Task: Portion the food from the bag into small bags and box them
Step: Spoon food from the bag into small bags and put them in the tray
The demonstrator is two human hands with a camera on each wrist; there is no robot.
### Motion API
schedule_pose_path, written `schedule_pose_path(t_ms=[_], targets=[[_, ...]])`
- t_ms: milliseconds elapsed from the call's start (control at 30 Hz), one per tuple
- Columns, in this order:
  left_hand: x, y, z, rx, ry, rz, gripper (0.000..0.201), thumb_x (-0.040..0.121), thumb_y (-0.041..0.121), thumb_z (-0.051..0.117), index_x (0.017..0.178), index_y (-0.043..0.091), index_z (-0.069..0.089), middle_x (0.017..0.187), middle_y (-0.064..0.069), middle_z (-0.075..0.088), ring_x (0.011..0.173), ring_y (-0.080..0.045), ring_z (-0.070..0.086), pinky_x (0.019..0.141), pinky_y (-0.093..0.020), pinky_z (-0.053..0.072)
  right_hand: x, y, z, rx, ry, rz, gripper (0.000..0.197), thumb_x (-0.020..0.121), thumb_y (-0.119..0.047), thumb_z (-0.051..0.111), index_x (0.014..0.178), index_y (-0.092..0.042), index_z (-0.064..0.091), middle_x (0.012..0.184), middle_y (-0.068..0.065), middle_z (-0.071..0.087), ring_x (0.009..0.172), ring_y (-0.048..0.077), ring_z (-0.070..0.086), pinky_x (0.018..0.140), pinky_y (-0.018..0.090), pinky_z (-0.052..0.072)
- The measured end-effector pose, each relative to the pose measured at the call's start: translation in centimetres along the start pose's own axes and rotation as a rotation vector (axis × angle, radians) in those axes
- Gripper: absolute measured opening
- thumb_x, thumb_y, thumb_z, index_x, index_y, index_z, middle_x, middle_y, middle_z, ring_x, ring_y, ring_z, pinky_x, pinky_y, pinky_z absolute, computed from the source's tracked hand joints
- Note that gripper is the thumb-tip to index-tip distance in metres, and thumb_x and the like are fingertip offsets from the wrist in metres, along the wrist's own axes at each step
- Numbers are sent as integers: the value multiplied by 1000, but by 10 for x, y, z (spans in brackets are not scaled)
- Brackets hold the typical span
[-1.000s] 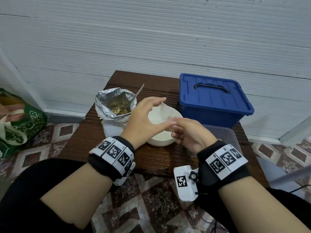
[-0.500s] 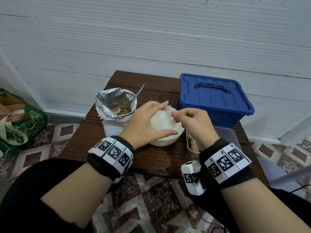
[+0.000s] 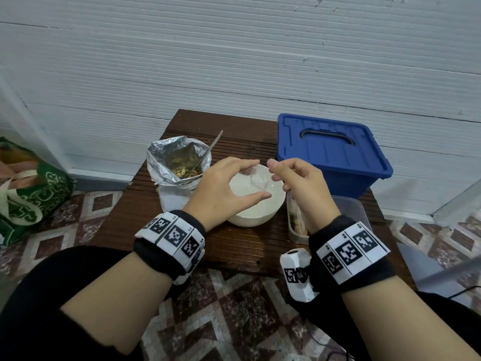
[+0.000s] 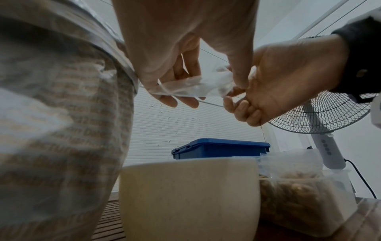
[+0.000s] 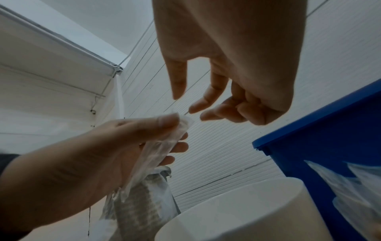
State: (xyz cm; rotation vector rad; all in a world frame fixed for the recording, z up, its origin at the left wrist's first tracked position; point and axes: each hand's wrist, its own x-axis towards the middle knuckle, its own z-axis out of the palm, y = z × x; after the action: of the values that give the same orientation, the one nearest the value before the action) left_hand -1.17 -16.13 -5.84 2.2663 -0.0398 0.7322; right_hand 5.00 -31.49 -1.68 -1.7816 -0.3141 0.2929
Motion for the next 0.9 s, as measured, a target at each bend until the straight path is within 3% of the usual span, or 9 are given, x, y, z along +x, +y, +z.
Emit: schedule_pose_path(t_ms=[133,267,400,467,600,733,800,833,900], targets=[[0,1,0,-3,-21,-9,67,64,47,82,121,16,64,106,5,64,98,-1,53,90,-5,37,-4,-3,2,-205,-95,-125,28,76,-44,74,72,-17,70,72,-2,54,68,3,44,65,20,33],[0,0,1,16,-30,-20,67,64,48,81,121,16,65,106,5,64,98,0,53,88,-5,37,-4,-3,4,-263,-79,-140,13,79,-29,73,69,-23,70,77,-1,57,72,3,45,69,23,35],[1,-1,1,9,-12,-39,59,67,42,83,118,17,66,103,7,65,97,3,52,87,-3,36,-3,-4,2,-148,-56,-83,12,81,-24,72,71,-18,71,83,14,65,83,22,57,80,36,47],[0,0,2,9,-2,-48,55,68,42,82,115,17,67,100,8,65,96,3,52,86,-3,36,-3,-5,0,-131,-61,-84,12,82,-24,71,73,-16,70,85,16,65,81,21,56,78,33,47],[0,2,2,6,5,-45,59,67,43,82,117,17,66,98,12,63,93,11,52,86,-3,36,-3,-4,0,-146,-66,-103,13,82,-25,72,71,-21,69,66,-3,53,70,9,47,69,25,39],[0,6,0,-34,19,-68,56,68,43,81,116,17,66,95,15,62,93,12,52,86,-4,37,-4,-4,1,-140,-47,-141,22,85,-36,67,75,-17,71,77,9,64,74,16,54,72,26,42],[1,9,-3,-70,41,-78,51,69,37,83,114,17,66,94,14,62,93,8,55,85,-5,39,-5,-7,0,-45,6,-114,32,89,-41,60,82,-12,72,81,-6,69,79,3,60,75,20,43],[2,12,-5,-90,53,-82,50,69,34,84,113,17,66,94,13,63,94,6,55,85,-7,40,-5,-9,-1,-4,35,-102,34,91,-40,57,85,-10,72,73,-19,67,74,-7,57,73,15,41],[4,18,-10,-132,86,-85,49,69,31,84,113,17,67,97,9,66,93,2,58,86,-10,43,-2,-10,-2,29,83,-102,35,94,-38,53,89,-9,71,56,-29,55,65,-8,50,68,13,37]])
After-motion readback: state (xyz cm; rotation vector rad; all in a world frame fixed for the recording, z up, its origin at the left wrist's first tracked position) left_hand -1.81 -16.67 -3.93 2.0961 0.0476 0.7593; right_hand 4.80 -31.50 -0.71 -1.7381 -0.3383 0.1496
